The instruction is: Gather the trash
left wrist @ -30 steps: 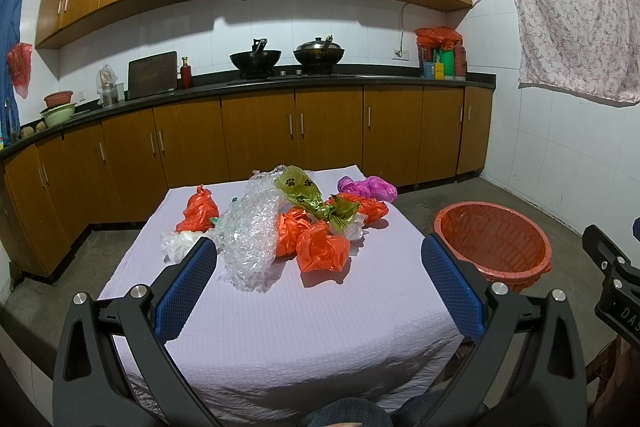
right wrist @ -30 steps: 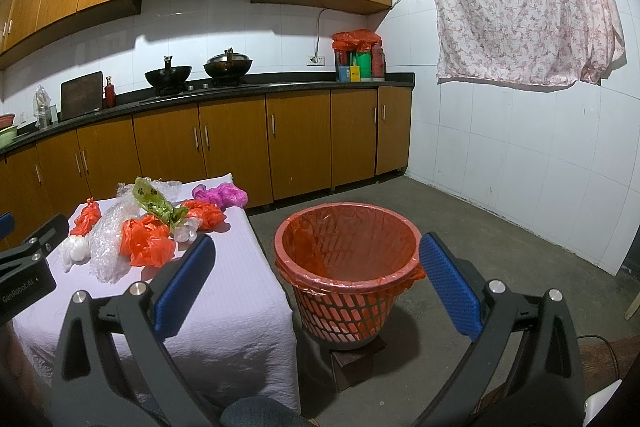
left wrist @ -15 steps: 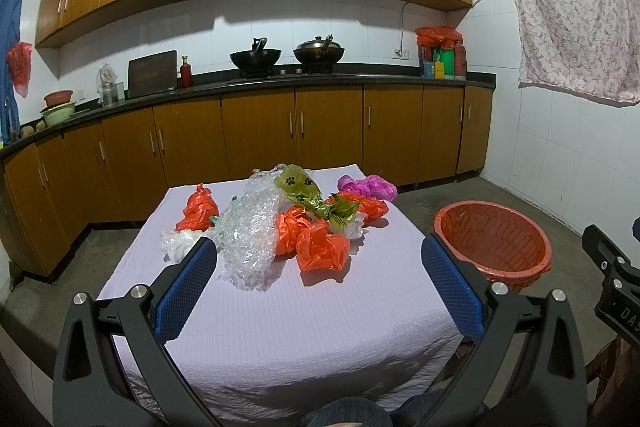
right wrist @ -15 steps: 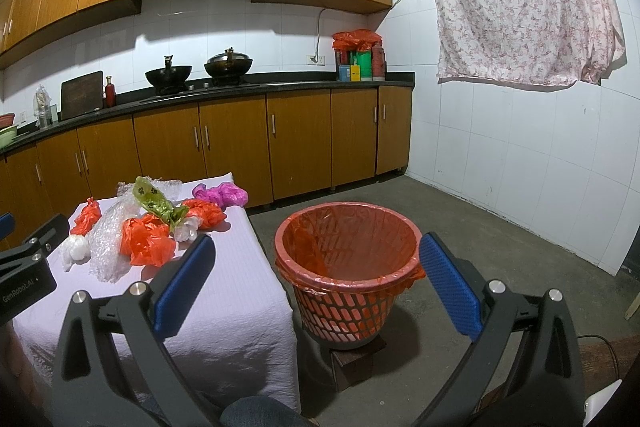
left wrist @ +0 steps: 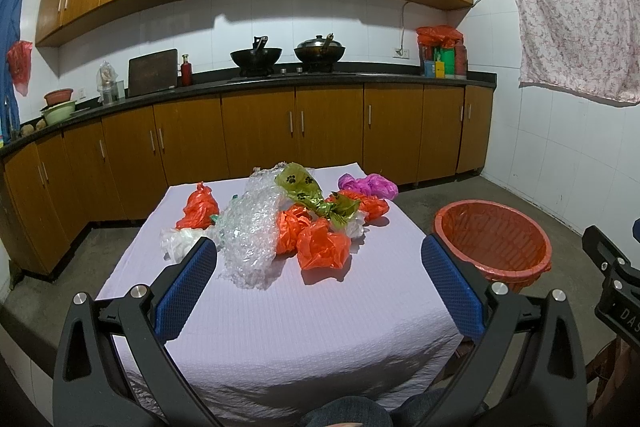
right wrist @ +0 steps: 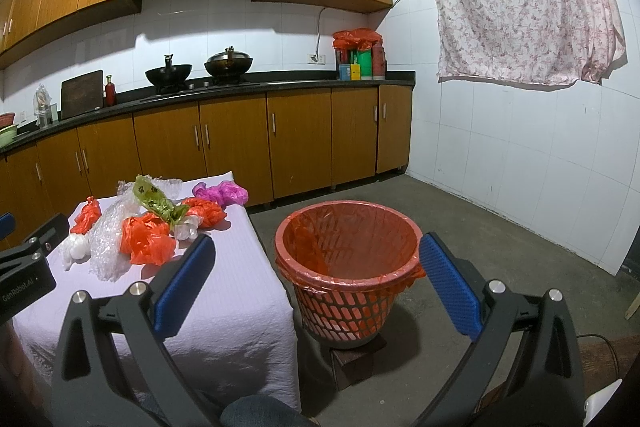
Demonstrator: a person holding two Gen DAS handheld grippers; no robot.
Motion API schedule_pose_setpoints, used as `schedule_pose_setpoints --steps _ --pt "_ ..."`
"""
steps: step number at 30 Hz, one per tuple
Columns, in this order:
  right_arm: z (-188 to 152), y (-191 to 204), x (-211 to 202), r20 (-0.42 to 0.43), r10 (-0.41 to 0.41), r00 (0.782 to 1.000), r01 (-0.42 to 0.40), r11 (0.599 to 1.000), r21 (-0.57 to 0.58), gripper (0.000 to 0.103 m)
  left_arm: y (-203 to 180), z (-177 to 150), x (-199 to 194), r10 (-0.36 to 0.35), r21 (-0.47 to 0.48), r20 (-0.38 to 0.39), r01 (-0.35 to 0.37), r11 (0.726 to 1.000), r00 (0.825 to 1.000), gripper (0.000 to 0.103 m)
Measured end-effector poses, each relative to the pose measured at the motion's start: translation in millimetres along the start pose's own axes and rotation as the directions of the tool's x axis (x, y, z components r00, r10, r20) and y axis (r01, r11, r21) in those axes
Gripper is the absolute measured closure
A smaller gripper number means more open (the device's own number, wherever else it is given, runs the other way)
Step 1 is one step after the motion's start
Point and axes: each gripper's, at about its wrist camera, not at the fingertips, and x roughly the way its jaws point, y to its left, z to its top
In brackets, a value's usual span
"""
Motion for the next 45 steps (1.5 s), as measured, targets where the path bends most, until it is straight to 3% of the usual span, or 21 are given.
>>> schedule_pose_setpoints --steps 31,45 --pt "-9.3 3.6 10.7 -0.020 0.005 1.000 -0.005 1.000 0.001 0.004 -0.6 -6.0 3.3 0.007 -0.005 -0.015 -0.007 1.000 1.000 0.002" --pt "-14.7 15.9 37.6 -0.133 0.055 0.990 -0.058 0.998 -0.018 0.004 31.3 -25.1 28.4 0.055 -0.061 -0.133 -0.064 0.996 0.990 0.002"
